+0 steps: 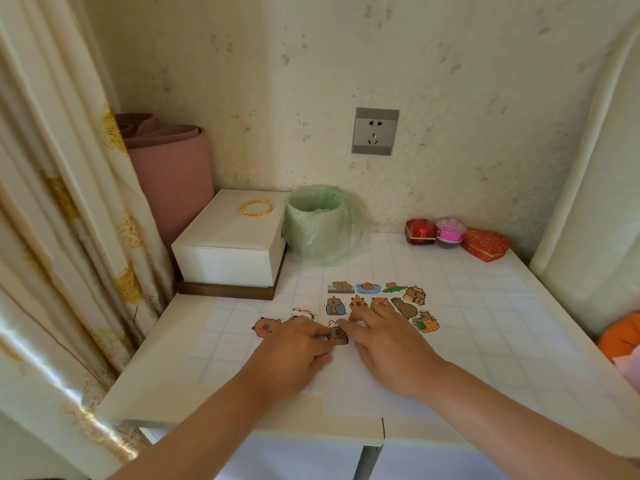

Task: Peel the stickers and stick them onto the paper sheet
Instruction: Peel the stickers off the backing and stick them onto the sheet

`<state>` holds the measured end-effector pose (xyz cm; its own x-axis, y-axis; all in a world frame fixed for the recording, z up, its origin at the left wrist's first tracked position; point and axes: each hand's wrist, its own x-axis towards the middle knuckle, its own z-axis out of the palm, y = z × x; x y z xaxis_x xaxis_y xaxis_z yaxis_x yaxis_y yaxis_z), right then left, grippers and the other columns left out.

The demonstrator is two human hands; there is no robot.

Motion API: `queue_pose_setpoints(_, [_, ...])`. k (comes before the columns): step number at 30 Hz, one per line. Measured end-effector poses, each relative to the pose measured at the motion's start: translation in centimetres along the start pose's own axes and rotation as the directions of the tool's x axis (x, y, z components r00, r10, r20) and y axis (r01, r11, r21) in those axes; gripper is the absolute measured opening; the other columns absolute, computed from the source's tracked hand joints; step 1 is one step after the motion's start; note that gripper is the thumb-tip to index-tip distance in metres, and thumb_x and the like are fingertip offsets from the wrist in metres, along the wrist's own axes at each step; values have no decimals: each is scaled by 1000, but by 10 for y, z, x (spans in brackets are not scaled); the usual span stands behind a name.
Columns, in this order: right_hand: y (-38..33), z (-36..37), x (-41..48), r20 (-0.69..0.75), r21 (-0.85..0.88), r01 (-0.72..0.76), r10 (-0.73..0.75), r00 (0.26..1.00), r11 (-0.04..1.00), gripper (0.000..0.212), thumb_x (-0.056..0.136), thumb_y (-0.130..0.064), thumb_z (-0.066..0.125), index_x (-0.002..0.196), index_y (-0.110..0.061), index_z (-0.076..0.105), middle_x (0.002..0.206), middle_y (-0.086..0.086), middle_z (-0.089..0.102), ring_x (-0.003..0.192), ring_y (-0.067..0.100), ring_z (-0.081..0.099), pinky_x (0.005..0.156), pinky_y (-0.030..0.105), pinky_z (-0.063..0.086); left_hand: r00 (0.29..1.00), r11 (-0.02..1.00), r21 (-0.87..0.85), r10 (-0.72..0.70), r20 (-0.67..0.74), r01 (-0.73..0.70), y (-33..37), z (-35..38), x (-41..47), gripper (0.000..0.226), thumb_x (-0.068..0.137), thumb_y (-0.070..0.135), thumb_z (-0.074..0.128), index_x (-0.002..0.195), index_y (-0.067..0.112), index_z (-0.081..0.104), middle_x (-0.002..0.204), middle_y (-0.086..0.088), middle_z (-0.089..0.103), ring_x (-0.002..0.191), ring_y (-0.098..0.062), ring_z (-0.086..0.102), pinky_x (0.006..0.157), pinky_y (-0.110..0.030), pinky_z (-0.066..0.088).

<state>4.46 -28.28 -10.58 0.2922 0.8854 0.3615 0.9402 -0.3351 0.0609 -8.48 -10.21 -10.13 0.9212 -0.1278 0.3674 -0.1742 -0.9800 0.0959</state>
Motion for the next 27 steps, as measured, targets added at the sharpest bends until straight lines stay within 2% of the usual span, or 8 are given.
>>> queue_pose_setpoints(4, [-1,-6,-8,27,55,73,-75,997,996,36,93,-26,44,115,-27,73,125,-7,64,105,18,53,96,40,48,998,998,29,60,-11,-59,2,1,1,20,70,29,85,89,32,79,90,15,72,73,-10,65,59,-20,41])
queue_pose_setpoints(9, [-5,-9,-14,46,92,52,-57,997,994,40,93,-27,42,122,-25,70,128,-15,65,91,16,56,79,35,52,996,981,169,93,11,-93,1,1,3,3,75,34,79,75,34,76,78,22,68,65,-5,58,56,-17,27])
queue_pose_setpoints(12, [-4,-8,-19,86,98,34,-42,995,995,43,95,-30,41,131,-25,65,135,-16,62,95,18,56,80,35,52,999,988,147,47,19,-50,3,4,1,34,88,35,47,66,28,71,70,16,64,66,-10,58,59,-18,36])
queue_pose_setpoints(16, [-7,-9,-19,125,139,-23,5,992,990,45,95,-30,37,133,-27,62,139,-15,59,100,17,54,82,34,50,997,995,88,-42,72,36,5,4,-5,41,90,42,43,111,24,73,113,9,70,107,-13,63,93,-29,52])
queue_pose_setpoints(18, [-10,-10,-17,144,156,-47,24,989,987,47,93,-30,35,132,-28,61,136,-16,58,105,17,51,89,34,48,977,985,160,-91,194,60,6,2,-4,56,96,52,37,137,20,59,143,4,56,134,-16,50,111,-41,40])
queue_pose_setpoints(20, [-13,-10,-13,150,166,-71,46,988,984,48,90,-31,33,128,-27,62,130,-15,59,110,17,50,95,35,46,944,985,163,-102,313,52,9,1,-4,68,101,60,18,155,20,29,162,4,22,151,-16,17,123,-44,13])
queue_pose_setpoints(23, [-19,-10,-8,156,163,-106,81,984,981,47,87,-32,29,119,-23,63,122,-9,59,110,17,47,93,37,46,891,989,113,-138,432,99,9,-1,-3,80,89,66,-2,158,26,-6,163,10,-13,151,-9,-14,123,-37,-9])
queue_pose_setpoints(27, [-20,-13,-4,188,159,-177,146,971,971,40,94,-31,44,131,-21,50,134,-1,49,126,20,42,112,37,34,893,987,131,-139,427,91,8,1,-3,79,90,68,0,158,27,-6,164,10,-11,151,-9,-11,122,-36,-9])
